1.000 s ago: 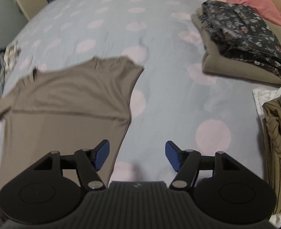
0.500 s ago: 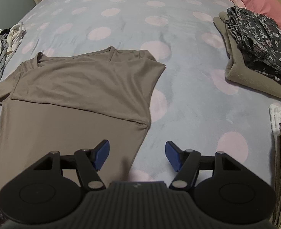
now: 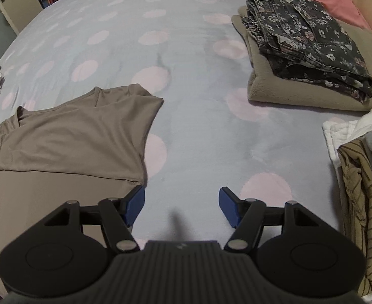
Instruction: Fold clothes
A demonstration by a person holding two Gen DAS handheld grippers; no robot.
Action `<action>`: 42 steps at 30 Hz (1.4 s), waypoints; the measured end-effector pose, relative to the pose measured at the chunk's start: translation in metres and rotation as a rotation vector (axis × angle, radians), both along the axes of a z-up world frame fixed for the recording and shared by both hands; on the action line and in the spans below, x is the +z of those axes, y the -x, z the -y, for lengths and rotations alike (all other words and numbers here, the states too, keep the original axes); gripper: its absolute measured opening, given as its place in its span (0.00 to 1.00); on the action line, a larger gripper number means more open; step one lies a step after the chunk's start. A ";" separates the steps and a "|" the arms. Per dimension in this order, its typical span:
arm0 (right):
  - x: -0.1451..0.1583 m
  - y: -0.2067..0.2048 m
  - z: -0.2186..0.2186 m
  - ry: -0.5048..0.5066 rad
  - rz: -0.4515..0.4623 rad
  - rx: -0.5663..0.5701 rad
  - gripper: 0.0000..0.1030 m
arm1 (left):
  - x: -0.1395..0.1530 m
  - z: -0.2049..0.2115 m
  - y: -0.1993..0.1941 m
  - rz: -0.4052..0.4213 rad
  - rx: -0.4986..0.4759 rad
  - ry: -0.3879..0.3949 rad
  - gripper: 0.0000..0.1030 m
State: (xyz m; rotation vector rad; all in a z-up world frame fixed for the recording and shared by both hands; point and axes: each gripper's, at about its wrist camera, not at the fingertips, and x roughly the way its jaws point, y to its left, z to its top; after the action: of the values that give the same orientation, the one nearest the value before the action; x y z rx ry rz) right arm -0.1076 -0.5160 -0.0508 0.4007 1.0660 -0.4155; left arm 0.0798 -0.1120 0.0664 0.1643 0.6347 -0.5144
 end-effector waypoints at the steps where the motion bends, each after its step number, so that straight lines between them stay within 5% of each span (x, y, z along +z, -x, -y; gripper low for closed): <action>1: 0.000 0.000 -0.001 -0.001 0.002 0.006 0.66 | 0.002 0.013 0.007 -0.007 -0.049 -0.001 0.00; 9: -0.001 0.005 0.000 -0.008 0.011 0.018 0.66 | -0.025 0.105 0.058 -0.078 -0.357 -0.071 0.00; 17: -0.006 0.007 -0.002 -0.019 -0.001 0.039 0.66 | -0.066 0.151 0.078 -0.163 -0.464 -0.135 0.01; 22: -0.006 0.004 -0.009 -0.016 0.008 0.076 0.66 | -0.066 0.156 0.077 -0.157 -0.454 -0.132 0.28; 31: -0.001 -0.004 -0.036 -0.028 0.052 0.150 0.66 | -0.072 0.137 0.058 -0.143 -0.363 -0.193 0.39; 42: -0.010 -0.040 -0.140 -0.032 0.103 0.502 0.58 | -0.093 0.094 0.029 -0.196 -0.253 -0.268 0.39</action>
State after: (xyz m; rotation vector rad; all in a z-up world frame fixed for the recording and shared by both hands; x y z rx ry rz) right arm -0.0681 -0.3761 -0.0610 0.1697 1.0313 0.0686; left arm 0.0509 -0.2058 -0.0269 0.4552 0.8797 -0.6936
